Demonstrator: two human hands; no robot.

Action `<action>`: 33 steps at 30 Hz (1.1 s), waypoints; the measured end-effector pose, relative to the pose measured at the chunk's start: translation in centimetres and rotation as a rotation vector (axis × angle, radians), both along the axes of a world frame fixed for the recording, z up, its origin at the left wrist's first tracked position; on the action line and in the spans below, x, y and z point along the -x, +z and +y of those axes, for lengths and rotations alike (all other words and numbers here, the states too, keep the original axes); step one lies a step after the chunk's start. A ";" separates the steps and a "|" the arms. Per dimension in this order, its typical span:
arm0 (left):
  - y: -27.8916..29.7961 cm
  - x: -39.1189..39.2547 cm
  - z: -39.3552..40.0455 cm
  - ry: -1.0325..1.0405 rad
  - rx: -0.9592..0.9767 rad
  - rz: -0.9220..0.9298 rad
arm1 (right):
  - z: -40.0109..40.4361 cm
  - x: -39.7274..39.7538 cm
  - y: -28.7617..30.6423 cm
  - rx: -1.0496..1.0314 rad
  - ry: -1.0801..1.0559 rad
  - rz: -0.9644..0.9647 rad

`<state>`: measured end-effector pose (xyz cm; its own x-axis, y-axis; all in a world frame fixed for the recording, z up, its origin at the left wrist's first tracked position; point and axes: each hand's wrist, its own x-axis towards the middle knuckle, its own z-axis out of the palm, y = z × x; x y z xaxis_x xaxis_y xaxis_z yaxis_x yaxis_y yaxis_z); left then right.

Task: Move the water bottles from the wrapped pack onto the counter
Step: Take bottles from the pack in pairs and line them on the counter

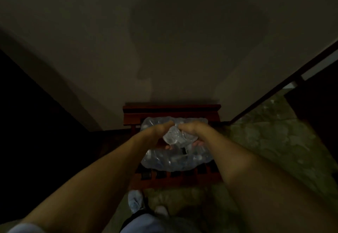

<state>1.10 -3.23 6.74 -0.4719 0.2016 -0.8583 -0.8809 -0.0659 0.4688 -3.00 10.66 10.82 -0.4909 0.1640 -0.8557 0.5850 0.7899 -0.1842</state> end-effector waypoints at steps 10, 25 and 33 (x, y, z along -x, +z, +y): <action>8.5 -1.6 -1.7 0.162 0.038 0.281 | -0.5 -0.1 7.8 0.205 0.076 0.217; 25.1 -6.2 -9.2 0.262 0.160 0.899 | -4.9 -2.7 18.1 1.514 -0.240 0.194; 29.9 -9.0 -12.3 0.449 0.188 1.125 | -10.7 -5.4 24.8 1.532 -0.004 0.432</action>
